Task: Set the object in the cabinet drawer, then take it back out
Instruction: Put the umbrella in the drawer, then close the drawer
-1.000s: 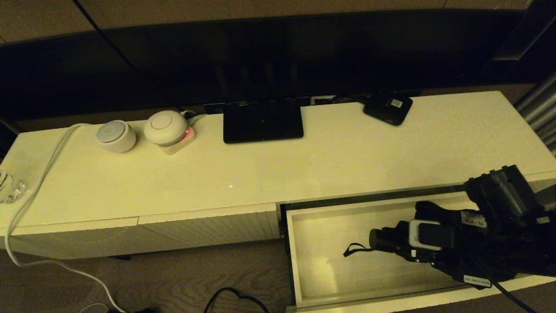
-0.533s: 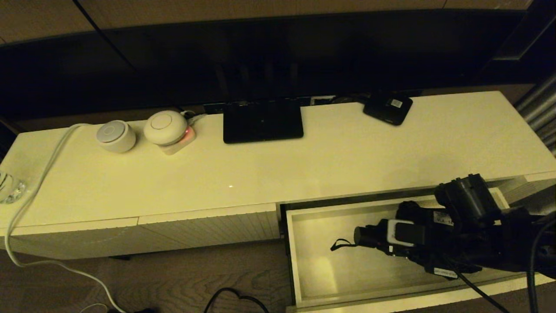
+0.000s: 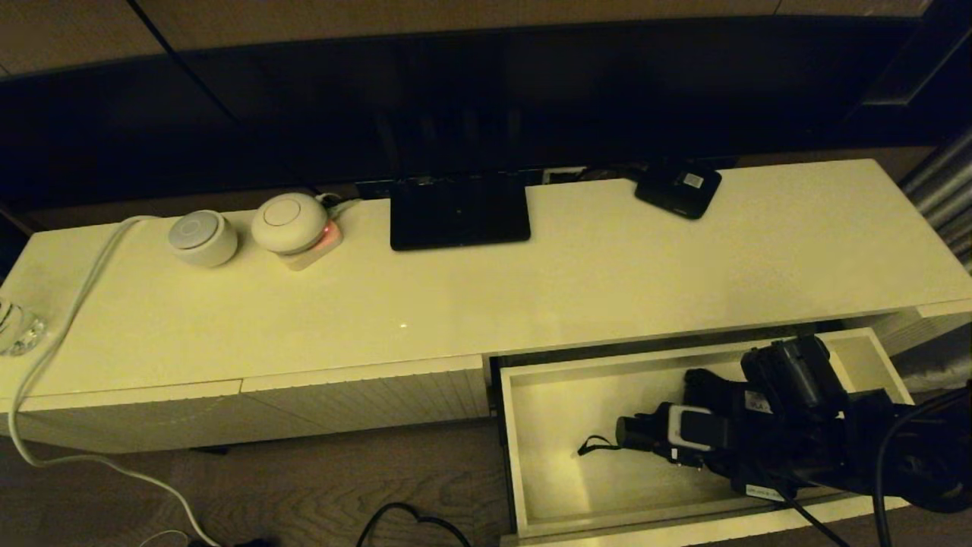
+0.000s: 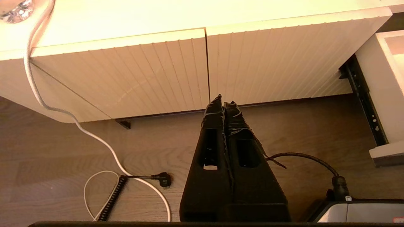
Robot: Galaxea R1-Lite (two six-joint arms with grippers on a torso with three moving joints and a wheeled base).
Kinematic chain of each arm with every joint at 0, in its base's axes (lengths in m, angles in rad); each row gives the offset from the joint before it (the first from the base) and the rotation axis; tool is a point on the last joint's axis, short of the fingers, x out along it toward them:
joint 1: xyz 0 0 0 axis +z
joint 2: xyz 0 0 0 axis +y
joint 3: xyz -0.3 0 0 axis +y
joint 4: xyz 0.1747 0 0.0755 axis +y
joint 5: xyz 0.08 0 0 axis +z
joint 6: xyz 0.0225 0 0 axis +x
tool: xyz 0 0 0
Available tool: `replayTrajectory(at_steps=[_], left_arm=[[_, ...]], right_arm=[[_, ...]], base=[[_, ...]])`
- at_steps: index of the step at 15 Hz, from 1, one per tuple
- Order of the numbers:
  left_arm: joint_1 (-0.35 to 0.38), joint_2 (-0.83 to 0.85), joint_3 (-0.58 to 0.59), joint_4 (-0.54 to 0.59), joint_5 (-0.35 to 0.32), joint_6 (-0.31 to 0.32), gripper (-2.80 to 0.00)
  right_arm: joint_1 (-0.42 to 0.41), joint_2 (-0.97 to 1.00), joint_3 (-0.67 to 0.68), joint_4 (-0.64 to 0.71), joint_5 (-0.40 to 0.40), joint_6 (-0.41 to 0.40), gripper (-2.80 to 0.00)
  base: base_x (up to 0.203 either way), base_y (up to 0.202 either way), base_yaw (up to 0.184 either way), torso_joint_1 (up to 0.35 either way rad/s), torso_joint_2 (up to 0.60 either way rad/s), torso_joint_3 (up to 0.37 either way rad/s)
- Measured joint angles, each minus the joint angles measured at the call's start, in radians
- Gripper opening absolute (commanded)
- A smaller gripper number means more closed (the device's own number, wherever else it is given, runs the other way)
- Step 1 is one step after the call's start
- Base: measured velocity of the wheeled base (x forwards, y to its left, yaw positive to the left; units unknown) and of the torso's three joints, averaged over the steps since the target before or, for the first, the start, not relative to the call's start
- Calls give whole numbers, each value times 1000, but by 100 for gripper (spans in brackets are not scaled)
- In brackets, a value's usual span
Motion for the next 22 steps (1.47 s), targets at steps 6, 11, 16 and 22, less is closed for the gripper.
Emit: replayTrajectory(at_steps=[6, 11, 16, 22], left_arm=[[0, 0, 0, 0, 0, 0, -280], [0, 0, 0, 0, 0, 1, -280], [0, 0, 0, 0, 0, 0, -280], [0, 0, 0, 0, 0, 0, -280]], right_arm=[[0, -98, -8, 54, -2, -17, 0], [12, -329, -70, 314, -5, -50, 0], [16, -584, -110, 648, 1, -43, -280], [72, -724, 33, 777, 141, -28, -280]], base=[[0, 0, 0, 0, 0, 0], [0, 0, 0, 0, 0, 0], [0, 0, 0, 0, 0, 0], [0, 0, 0, 0, 0, 0]])
